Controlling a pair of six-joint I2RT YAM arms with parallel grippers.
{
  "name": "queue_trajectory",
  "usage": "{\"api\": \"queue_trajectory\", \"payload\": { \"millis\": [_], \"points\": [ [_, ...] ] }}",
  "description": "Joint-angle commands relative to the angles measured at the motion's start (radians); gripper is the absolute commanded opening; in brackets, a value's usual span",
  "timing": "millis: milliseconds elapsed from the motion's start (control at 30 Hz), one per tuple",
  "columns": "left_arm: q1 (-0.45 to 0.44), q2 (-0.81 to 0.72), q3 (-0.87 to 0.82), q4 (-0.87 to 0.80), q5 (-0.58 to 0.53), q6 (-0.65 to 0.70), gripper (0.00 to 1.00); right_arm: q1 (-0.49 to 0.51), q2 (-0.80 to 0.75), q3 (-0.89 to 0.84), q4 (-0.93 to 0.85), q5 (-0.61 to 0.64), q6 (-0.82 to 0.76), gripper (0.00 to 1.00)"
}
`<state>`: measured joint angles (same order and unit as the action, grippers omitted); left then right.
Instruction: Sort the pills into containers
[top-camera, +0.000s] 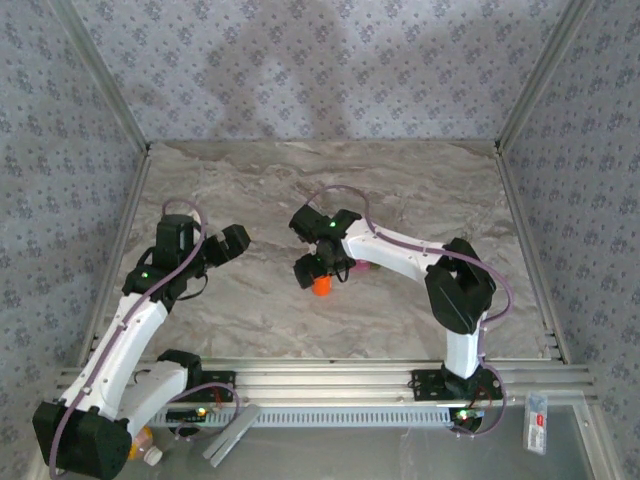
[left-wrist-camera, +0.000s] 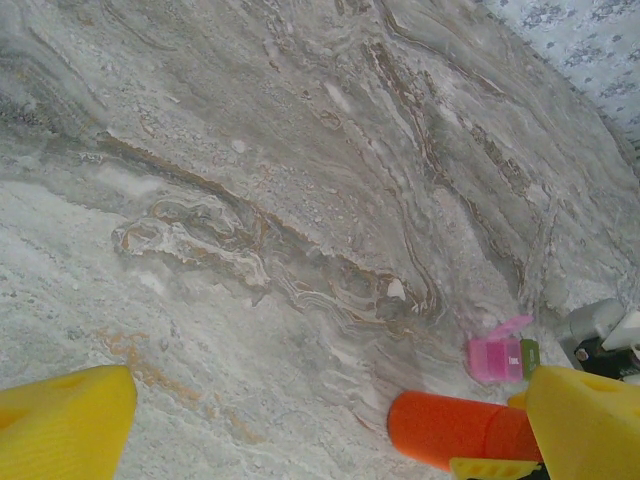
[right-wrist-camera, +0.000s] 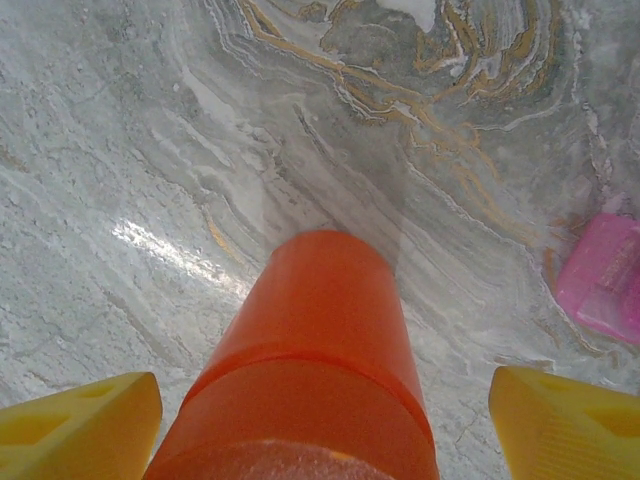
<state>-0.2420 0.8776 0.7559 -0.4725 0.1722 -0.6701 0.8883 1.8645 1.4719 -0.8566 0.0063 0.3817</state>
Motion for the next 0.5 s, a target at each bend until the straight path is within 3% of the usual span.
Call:
{"api": "queue_trajectory", "payload": {
  "millis": [0,200,467],
  "points": [
    [0.007,0.011,0.006,0.018,0.027,0.006,1.0,0.005,0.007,-0.022,0.006,-0.016,0.013,0.85],
    [0.007,0.02,0.016,0.02,0.033,0.003,1.0,0.007,0.007,-0.044,0.028,-0.034,0.012,0.76],
    [0.006,0.027,0.019,0.032,0.043,0.012,1.0,0.002,-0.027,-0.042,0.018,-0.072,0.007,0.45]
  ]
}}
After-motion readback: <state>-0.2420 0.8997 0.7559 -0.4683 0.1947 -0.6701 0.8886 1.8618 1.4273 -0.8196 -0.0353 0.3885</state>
